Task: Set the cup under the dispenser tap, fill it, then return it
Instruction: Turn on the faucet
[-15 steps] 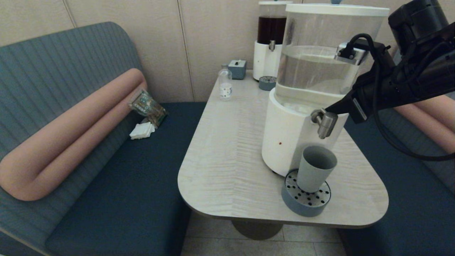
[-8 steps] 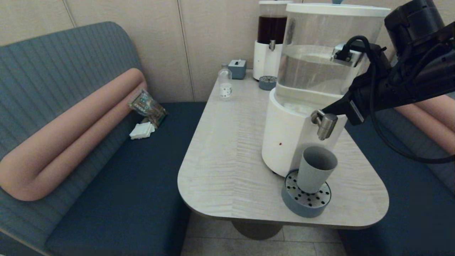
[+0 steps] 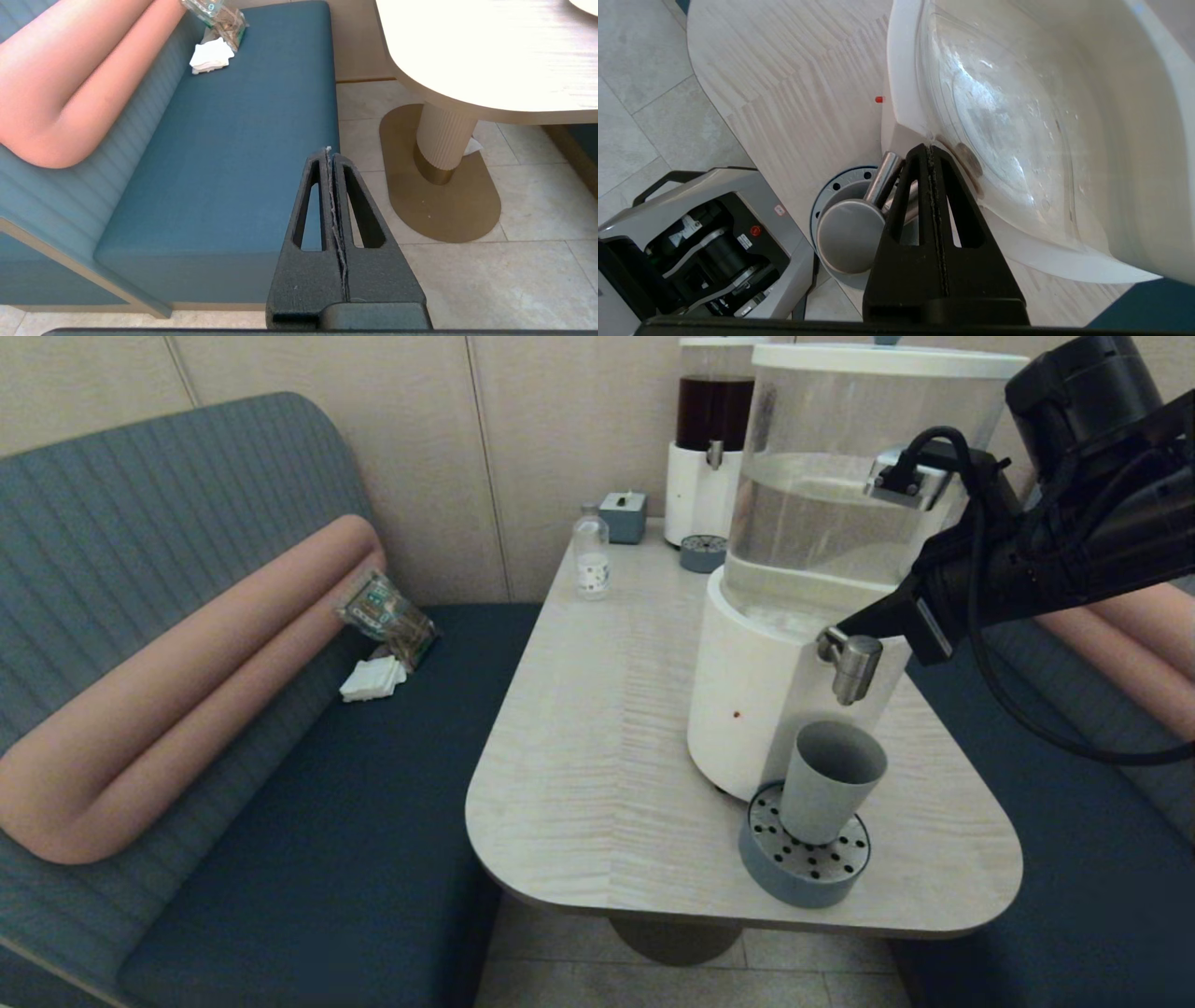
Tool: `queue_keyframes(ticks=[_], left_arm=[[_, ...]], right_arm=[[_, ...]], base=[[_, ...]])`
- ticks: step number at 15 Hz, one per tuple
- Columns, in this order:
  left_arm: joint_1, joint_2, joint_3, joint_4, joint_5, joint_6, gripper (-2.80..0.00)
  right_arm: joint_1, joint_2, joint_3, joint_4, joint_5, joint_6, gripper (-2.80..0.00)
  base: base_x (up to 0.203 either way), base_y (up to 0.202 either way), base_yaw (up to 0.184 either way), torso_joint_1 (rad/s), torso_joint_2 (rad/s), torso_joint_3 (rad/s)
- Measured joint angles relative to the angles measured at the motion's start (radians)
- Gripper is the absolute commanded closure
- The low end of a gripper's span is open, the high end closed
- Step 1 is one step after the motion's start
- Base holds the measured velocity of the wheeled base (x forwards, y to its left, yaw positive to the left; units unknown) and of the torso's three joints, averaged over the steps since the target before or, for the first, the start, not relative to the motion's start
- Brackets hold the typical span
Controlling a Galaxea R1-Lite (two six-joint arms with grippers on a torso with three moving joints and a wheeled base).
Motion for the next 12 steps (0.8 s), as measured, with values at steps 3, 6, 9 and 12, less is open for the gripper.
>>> queue_keyframes(ticks=[3,6,9,12], left_arm=[[0.000,0.000,0.000,0.000,0.000,0.000,0.00],[0.000,0.000,0.000,0.000,0.000,0.000,0.00],[0.000,0.000,0.000,0.000,0.000,0.000,0.00],[0.000,0.000,0.000,0.000,0.000,0.000,0.00]], right_arm=[[0.003,0.001,-0.003,-0.003,0.012,0.004,0.00],[0.001,0.004,-0.002,-0.001,0.013,0.002,0.00],[0.000,0.004,0.003,-0.002,0.009,0.000,0.00],[-0.014,0.000,0.007,-0.003,0.005,0.009,0.00]], base=[[0.000,0.000,0.000,0.000,0.00,0.000],[0.000,0.000,0.000,0.000,0.00,0.000],[0.000,0.000,0.000,0.000,0.00,0.000],[0.000,0.000,0.000,0.000,0.00,0.000]])
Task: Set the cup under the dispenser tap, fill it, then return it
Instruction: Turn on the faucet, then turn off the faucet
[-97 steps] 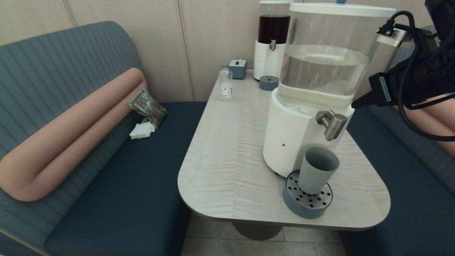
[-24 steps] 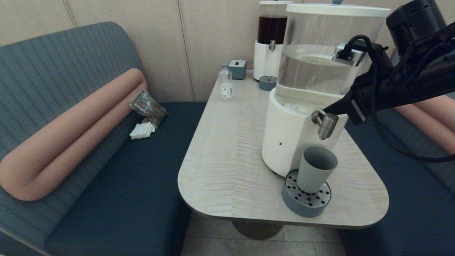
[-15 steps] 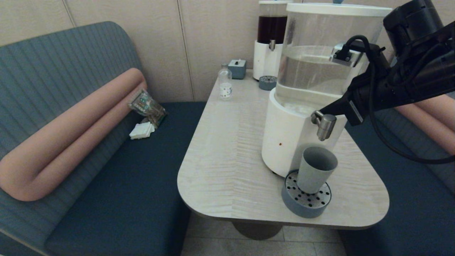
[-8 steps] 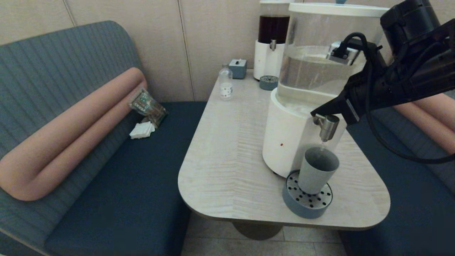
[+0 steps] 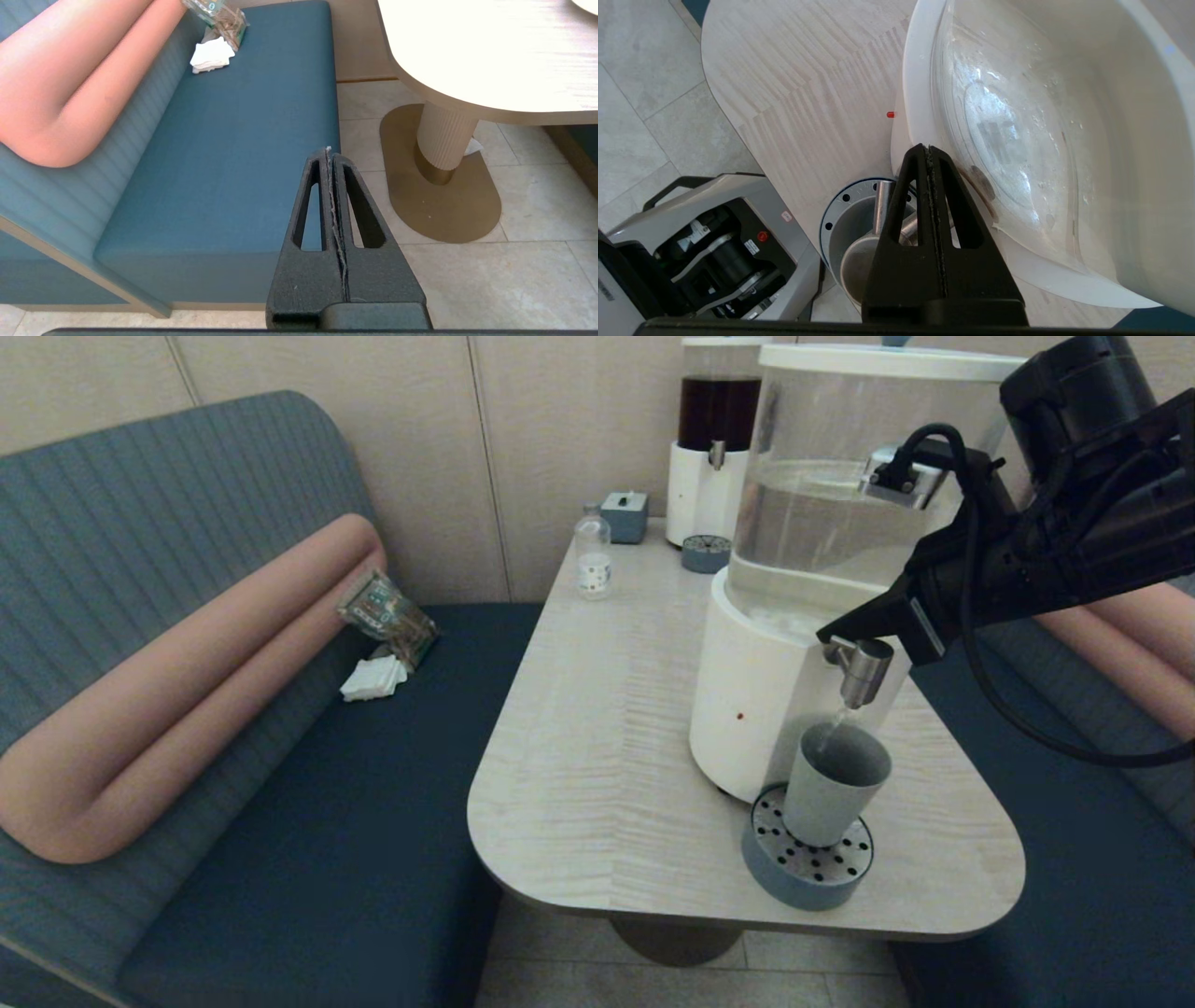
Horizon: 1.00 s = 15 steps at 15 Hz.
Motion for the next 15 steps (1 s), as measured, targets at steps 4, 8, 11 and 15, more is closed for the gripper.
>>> queue_keyframes(ticks=[4,8,11,15], left_arm=[[0.000,0.000,0.000,0.000,0.000,0.000,0.00],[0.000,0.000,0.000,0.000,0.000,0.000,0.00],[0.000,0.000,0.000,0.000,0.000,0.000,0.00],[0.000,0.000,0.000,0.000,0.001,0.000,0.00]], right_arm=[[-0.050,-0.029,0.038,-0.029,-0.002,0.009,0.00],[-0.096,-0.079,0.099,-0.077,-0.009,0.012,0.00],[-0.141,-0.143,0.153,-0.084,-0.009,0.027,0.00],[-0.233,-0.302,0.290,-0.101,-0.008,0.030,0.00]], base=[[0.000,0.000,0.000,0.000,0.00,0.000],[0.000,0.000,0.000,0.000,0.00,0.000],[0.000,0.000,0.000,0.000,0.00,0.000],[0.000,0.000,0.000,0.000,0.00,0.000]])
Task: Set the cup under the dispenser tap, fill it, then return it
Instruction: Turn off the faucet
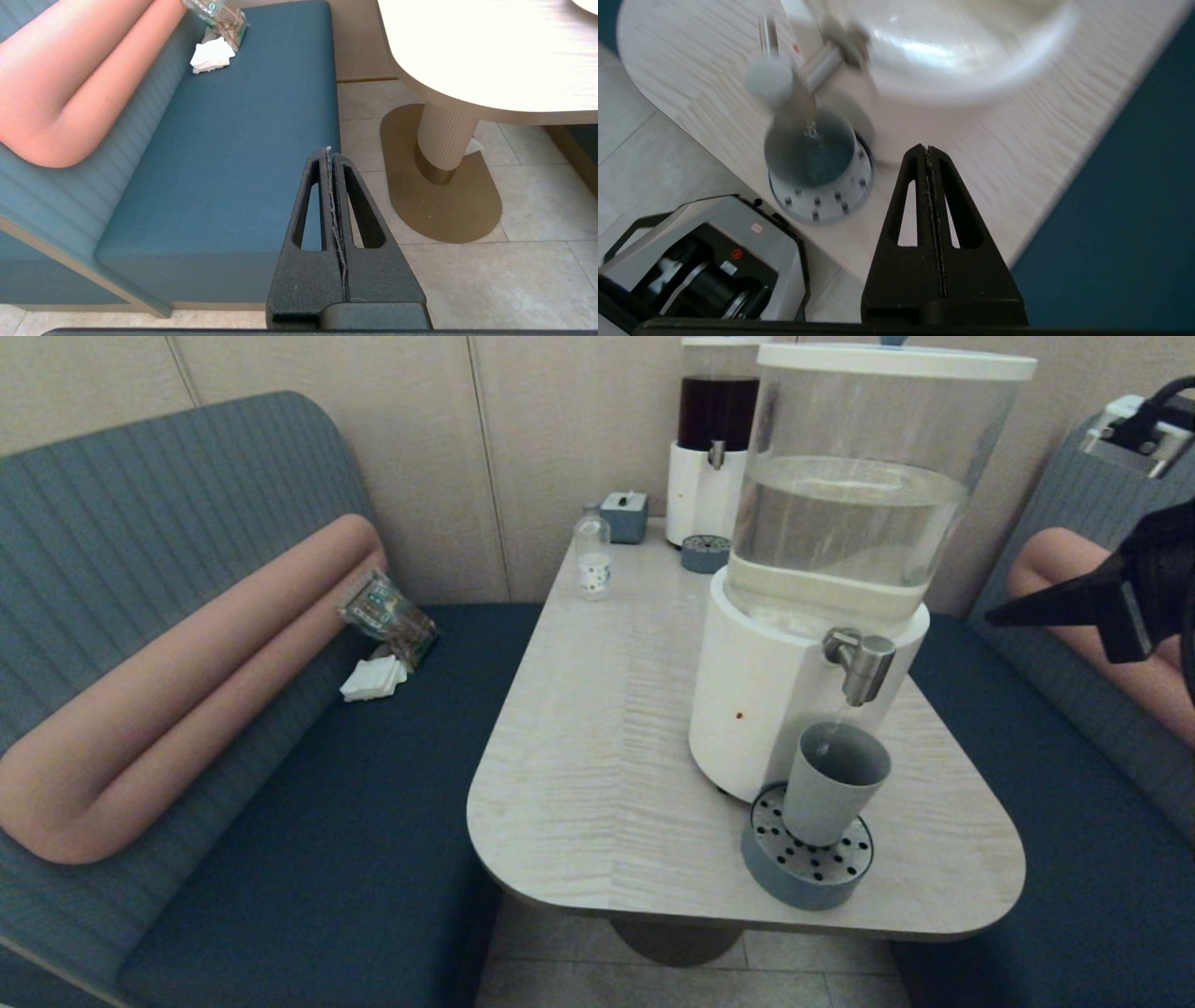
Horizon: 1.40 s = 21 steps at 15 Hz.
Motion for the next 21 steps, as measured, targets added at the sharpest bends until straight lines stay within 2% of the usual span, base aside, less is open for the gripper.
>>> queue_keyframes(ticks=[3,7,9,13,15,21], left_arm=[[0.000,0.000,0.000,0.000,-0.001,0.000,0.00],[0.000,0.000,0.000,0.000,-0.001,0.000,0.00],[0.000,0.000,0.000,0.000,-0.001,0.000,0.00],[0.000,0.000,0.000,0.000,-0.001,0.000,0.00],[0.000,0.000,0.000,0.000,-0.001,0.000,0.00],[0.000,0.000,0.000,0.000,-0.001,0.000,0.00]], right_arm=[[-0.093,-0.174,0.185,-0.073,0.001,0.022,0.00],[-0.168,-0.418,0.375,-0.144,0.010,0.140,0.00],[-0.176,-0.530,0.430,-0.139,0.032,0.212,0.00],[-0.177,-0.762,0.485,-0.050,0.158,0.319,0.00],[-0.176,-0.863,0.507,-0.017,0.180,0.335,0.00],[-0.145,-1.103,0.652,0.000,0.180,0.334,0.00]], base=[[0.000,0.000,0.000,0.000,0.00,0.000],[0.000,0.000,0.000,0.000,0.00,0.000],[0.000,0.000,0.000,0.000,0.00,0.000],[0.000,0.000,0.000,0.000,0.00,0.000],[0.000,0.000,0.000,0.000,0.00,0.000],[0.000,0.000,0.000,0.000,0.00,0.000]])
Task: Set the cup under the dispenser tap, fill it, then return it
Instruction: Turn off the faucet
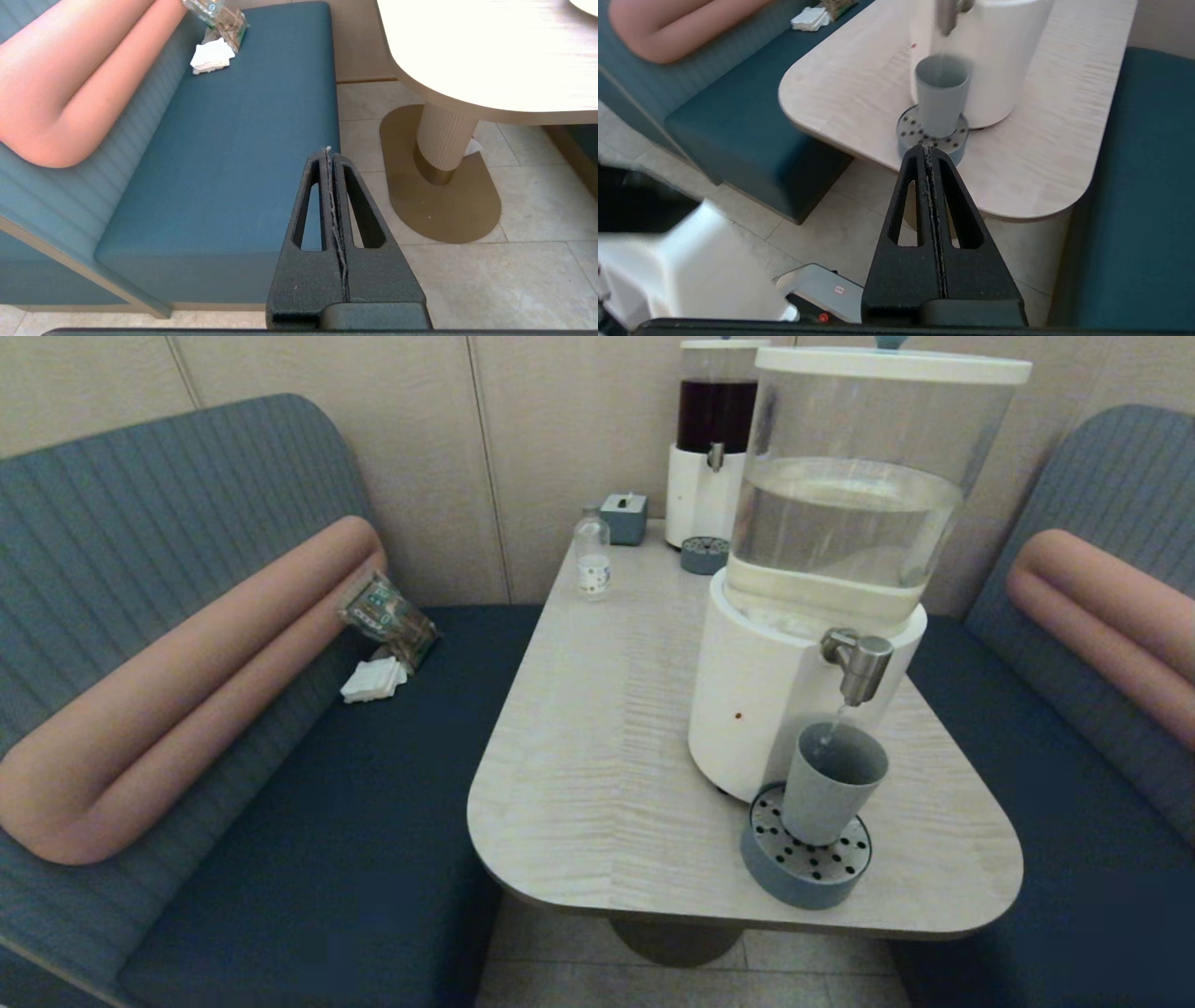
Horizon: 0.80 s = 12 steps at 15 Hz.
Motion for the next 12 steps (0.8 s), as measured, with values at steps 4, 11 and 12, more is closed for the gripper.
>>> queue_keyframes(ticks=[4,11,12], left_arm=[[0.000,0.000,0.000,0.000,0.000,0.000,0.00],[0.000,0.000,0.000,0.000,0.000,0.000,0.00],[0.000,0.000,0.000,0.000,0.000,0.000,0.00]], right_arm=[[0.056,-0.106,0.059,0.039,-0.037,-0.004,0.00],[0.083,-0.272,0.230,-0.002,-0.140,-0.027,0.00],[0.082,-0.299,0.284,-0.030,-0.164,-0.024,0.00]], base=[[0.000,0.000,0.000,0.000,0.00,0.000],[0.000,0.000,0.000,0.000,0.00,0.000],[0.000,0.000,0.000,0.000,0.00,0.000]])
